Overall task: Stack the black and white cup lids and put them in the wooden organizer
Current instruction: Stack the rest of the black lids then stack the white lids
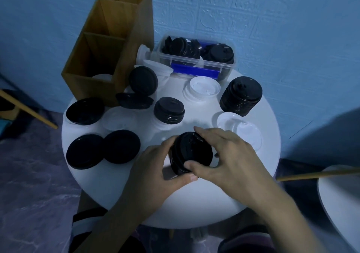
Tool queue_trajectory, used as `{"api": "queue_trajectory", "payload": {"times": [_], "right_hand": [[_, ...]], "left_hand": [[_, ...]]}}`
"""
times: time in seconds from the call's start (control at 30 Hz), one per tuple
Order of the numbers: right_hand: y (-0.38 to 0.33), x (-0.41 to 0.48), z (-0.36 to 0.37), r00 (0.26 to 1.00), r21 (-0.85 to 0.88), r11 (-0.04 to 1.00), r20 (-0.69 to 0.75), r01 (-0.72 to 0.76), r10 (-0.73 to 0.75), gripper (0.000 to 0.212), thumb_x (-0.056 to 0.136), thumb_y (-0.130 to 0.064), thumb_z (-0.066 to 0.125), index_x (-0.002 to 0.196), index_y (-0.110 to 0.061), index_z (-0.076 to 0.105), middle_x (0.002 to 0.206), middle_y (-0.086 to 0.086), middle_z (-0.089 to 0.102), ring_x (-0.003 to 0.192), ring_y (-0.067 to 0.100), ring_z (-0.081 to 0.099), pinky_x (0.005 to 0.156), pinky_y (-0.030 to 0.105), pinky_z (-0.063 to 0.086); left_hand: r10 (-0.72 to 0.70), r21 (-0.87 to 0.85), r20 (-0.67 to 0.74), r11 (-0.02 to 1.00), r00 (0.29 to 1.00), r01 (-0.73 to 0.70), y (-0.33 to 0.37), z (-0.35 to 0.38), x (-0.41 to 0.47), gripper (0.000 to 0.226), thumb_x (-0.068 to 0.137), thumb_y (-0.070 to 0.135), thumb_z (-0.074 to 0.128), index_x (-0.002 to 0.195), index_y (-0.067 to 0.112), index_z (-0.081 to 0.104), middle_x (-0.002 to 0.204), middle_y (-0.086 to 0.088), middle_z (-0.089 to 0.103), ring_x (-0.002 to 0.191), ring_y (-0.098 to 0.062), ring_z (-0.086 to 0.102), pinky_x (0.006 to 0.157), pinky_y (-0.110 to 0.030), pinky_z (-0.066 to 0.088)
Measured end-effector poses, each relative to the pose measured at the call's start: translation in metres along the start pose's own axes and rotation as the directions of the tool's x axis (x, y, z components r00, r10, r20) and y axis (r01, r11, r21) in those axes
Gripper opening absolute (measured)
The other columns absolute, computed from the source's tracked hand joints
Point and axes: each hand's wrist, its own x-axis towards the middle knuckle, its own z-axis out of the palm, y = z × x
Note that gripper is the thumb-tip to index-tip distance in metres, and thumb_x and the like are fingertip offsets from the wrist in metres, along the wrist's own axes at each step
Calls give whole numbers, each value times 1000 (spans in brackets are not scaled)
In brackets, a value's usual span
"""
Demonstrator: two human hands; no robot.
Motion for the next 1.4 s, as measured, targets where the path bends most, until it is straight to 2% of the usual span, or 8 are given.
{"api": "queue_trajectory", "payload": {"times": [0.13, 0.23, 0.33, 0.47, 0.6, 0.73, 1.07, 1.4], "right_hand": [[27, 3, -19, 996, 297, 953, -48, -57, 75, 72, 78, -49, 77, 144, -41, 51, 113, -45, 55, 103, -10, 53, 88, 5, 39], [38, 1, -21, 999, 296, 954, 14, -37, 34, 73, 81, -30, 80, 145, -43, 46, 114, -50, 49, 115, -13, 47, 93, 4, 37], [28, 1, -13, 986, 211, 975, 133, 71, -101, 75, 80, -38, 75, 145, -50, 39, 133, -39, 44, 127, -11, 38, 104, 6, 30], [21, 5, -8, 957, 135, 976, 211, 171, -197, 78, 78, -44, 62, 151, -46, 35, 145, -43, 31, 136, -12, 27, 107, 1, 17], [15, 6, -6, 974, 95, 987, 176, 128, -143, 71, 87, -58, 66, 148, -56, 32, 138, -47, 25, 133, -20, 19, 103, -4, 12], [16, 4, -2, 989, 84, 993, 111, 88, -97, 80, 83, -54, 73, 152, -47, 34, 134, -41, 35, 124, -21, 28, 96, -7, 19], [19, 15, -8, 966, 185, 978, 219, 96, -136, 73, 81, -44, 77, 137, -64, 33, 136, -34, 54, 125, -4, 53, 107, 23, 43], [17, 19, -5, 959, 160, 975, 214, 151, -184, 70, 82, -45, 76, 134, -63, 33, 138, -31, 53, 123, 1, 55, 103, 30, 47]], "left_hand": [[8, 17, -4, 1000, 1000, -8, 0, 0, 1, 78, 66, 67, 76, 136, 56, 42, 117, 30, 59, 118, -1, 53, 96, -38, 48], [13, 39, -1, 999, 1000, -13, 3, 2, 1, 83, 66, 71, 72, 139, 59, 36, 117, 31, 56, 119, 2, 49, 98, -35, 46], [6, 88, -2, 996, 1000, -6, 0, 2, 3, 90, 67, 75, 73, 145, 52, 36, 116, 23, 59, 117, -1, 50, 95, -37, 47], [13, 91, 27, 996, 1000, -16, 1, 0, 5, 86, 67, 79, 67, 143, 53, 38, 112, 22, 61, 113, -3, 52, 93, -36, 48], [20, 76, 34, 997, 999, -23, 3, -2, 5, 75, 70, 73, 72, 137, 53, 43, 106, 23, 63, 110, -3, 54, 90, -36, 49], [25, 68, 57, 997, 998, -28, 4, -3, 8, 70, 70, 73, 71, 133, 52, 47, 103, 21, 64, 109, -4, 54, 87, -37, 50], [5, 35, 84, 999, 996, -8, 3, -7, 15, 67, 68, 66, 80, 126, 50, 53, 99, 18, 63, 106, -4, 54, 84, -35, 50], [22, 93, 45, 995, 999, -26, 1, -3, 12, 81, 60, 76, 69, 134, 50, 48, 104, 29, 56, 110, -1, 49, 90, -32, 47]]}}
